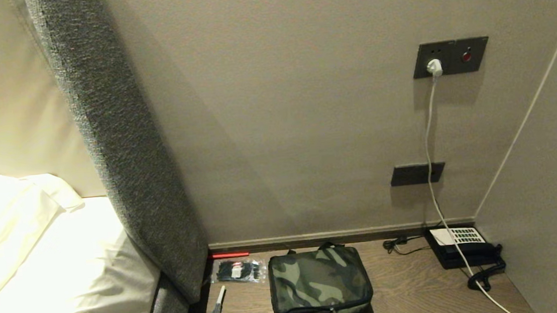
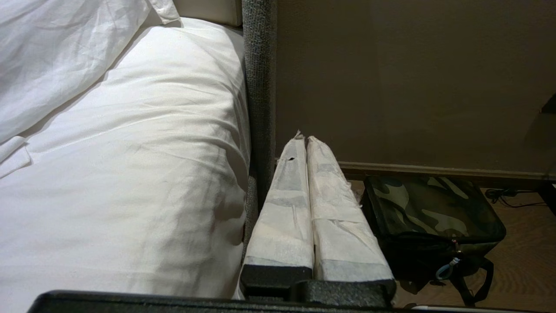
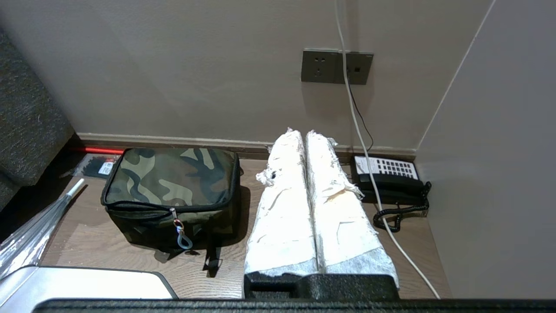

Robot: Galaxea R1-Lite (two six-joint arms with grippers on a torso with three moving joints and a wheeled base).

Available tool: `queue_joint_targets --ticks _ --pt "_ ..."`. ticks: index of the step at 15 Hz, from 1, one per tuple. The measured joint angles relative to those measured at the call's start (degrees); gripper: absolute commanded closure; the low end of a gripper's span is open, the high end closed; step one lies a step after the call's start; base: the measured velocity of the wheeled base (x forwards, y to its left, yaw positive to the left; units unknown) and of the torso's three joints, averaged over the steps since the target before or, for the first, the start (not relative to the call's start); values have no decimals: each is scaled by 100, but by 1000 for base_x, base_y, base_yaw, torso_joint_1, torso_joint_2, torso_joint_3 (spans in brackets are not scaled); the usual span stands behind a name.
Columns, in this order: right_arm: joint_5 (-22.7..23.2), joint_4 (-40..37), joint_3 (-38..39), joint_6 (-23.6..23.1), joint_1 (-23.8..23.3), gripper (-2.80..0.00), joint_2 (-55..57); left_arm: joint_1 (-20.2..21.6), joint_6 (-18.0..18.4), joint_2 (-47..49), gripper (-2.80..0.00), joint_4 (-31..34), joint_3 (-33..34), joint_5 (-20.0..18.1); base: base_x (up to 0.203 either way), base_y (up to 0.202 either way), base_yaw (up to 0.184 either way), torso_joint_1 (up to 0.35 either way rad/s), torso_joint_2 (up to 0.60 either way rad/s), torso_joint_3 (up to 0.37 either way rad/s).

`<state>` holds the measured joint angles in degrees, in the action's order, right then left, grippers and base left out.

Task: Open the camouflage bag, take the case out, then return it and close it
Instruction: Open the top of the storage box

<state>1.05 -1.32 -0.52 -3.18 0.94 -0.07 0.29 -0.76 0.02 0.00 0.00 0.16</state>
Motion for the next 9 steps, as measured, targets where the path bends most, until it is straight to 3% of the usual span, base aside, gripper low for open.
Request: queue_joint_targets --ticks 9 --pt "-1 1 0 1 0 0 0 -2 52 0 0 13 0 2 0 0 0 0 0 0"
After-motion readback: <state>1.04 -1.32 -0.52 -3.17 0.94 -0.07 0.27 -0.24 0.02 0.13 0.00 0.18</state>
